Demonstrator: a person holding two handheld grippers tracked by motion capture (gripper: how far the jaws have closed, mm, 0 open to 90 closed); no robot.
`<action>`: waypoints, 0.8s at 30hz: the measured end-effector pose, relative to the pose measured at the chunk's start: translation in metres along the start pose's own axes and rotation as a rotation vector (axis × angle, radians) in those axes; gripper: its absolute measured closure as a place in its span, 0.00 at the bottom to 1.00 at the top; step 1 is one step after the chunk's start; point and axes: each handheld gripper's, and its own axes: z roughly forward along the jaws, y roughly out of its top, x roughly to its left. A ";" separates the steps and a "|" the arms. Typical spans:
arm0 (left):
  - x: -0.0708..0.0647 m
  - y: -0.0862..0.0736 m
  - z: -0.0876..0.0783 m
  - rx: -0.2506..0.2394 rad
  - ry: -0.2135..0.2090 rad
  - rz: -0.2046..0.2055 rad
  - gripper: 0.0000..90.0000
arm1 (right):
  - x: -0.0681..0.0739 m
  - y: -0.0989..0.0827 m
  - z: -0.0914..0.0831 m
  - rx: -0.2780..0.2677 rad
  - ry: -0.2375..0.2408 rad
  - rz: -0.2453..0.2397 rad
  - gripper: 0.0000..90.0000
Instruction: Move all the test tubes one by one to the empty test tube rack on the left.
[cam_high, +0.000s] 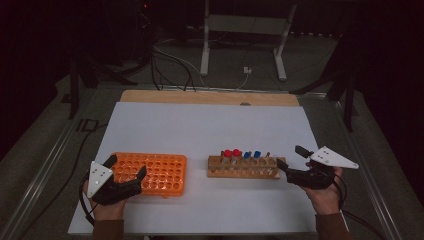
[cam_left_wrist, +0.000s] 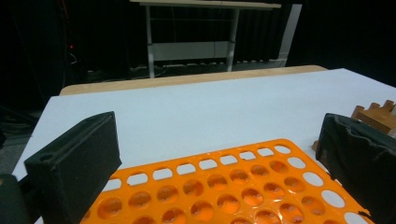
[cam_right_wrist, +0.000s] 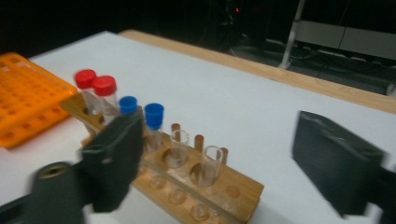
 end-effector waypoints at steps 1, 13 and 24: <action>0.000 0.000 0.000 0.001 0.001 0.005 0.01 | 0.000 0.001 0.003 0.014 0.011 -0.011 0.35; 0.003 0.000 -0.002 -0.007 0.011 -0.014 0.01 | 0.002 -0.016 0.034 0.120 -0.003 -0.055 0.77; 0.002 -0.001 -0.001 0.004 0.010 -0.007 0.01 | 0.003 -0.025 0.045 0.139 0.004 -0.049 0.81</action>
